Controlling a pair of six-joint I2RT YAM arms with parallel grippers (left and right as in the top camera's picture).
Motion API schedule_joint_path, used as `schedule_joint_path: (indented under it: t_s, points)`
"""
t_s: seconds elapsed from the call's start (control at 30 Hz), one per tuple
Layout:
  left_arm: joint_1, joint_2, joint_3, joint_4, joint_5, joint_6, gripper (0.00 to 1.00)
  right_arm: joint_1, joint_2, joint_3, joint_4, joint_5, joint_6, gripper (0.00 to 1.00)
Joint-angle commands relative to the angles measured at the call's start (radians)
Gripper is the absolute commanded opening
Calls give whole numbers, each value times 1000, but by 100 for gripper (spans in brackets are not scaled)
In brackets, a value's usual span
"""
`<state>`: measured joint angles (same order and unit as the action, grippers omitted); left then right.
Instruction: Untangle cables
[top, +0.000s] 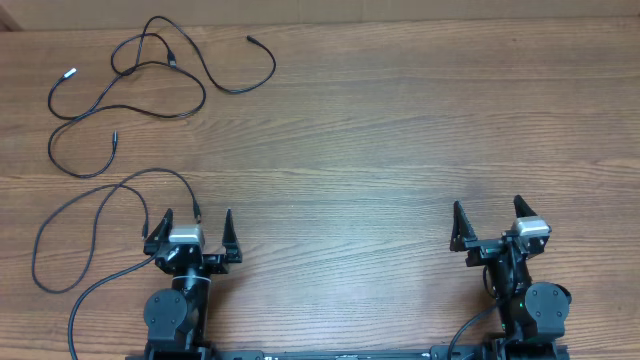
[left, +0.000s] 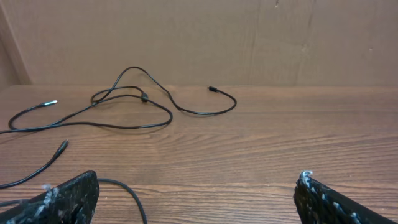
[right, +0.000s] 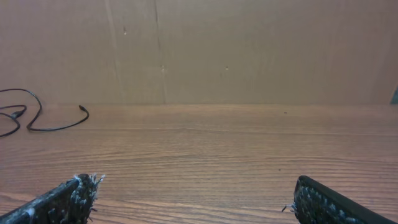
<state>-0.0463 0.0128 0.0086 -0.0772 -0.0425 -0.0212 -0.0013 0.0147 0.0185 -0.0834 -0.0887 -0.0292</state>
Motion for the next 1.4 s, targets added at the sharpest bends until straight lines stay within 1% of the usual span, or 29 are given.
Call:
schedule_joint_path:
  t_s: [0.0,0.33,1.37]
  points:
    - [-6,-10,-4,0,-15,18,99,-5,-12,-10,3,9,5,100]
    - [-6,-10,-4,0,15,18,100,-5,-12,-10,3,9,5,100]
    - [-6,-9,-4,0,16,18,99,-5,-12,-10,3,9,5,100]
